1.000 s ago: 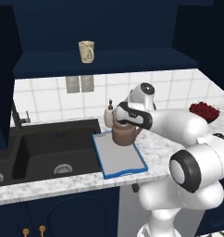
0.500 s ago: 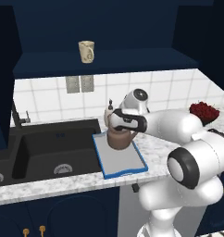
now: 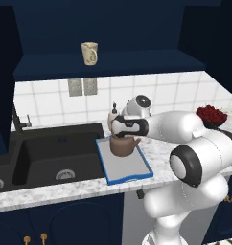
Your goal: Pick the kettle from the counter and place it on the tray. Then pick the mug from the cabinet and place it on the tray. Then close the cabinet doors.
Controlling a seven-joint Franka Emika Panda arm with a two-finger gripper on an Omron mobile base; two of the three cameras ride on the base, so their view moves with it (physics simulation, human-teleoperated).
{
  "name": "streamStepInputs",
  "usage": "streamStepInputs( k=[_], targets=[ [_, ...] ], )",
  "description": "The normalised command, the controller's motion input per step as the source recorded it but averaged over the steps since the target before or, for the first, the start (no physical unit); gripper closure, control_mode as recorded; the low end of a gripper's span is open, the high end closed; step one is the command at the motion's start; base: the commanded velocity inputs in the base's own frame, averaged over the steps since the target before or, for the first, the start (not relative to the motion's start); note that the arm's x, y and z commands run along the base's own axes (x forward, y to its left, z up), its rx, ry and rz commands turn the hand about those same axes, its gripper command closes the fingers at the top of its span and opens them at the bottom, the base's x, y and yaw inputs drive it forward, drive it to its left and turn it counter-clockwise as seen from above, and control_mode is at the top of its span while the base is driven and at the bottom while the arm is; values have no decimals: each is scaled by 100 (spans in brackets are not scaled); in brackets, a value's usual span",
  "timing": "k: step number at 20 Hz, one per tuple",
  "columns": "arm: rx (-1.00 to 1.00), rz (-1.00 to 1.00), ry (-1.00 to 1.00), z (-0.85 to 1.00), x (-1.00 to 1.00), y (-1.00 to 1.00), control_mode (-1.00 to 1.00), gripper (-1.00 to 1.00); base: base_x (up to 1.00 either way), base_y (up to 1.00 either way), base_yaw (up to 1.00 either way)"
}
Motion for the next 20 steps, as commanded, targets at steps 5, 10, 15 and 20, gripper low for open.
streamStepInputs(
  k=[5, 10, 15, 20],
  targets=[
    [0, 0, -9, -4, -6, 2, -100, -100, 0, 0, 0],
    [0, 0, 0, 12, -21, 0, -100, -100, 0, 0, 0],
    [0, -1, -6, 36, -24, 0, -100, -100, 0, 0, 0],
    [0, -12, 0, 65, -56, 0, -100, -100, 0, 0, 0]
  ],
)
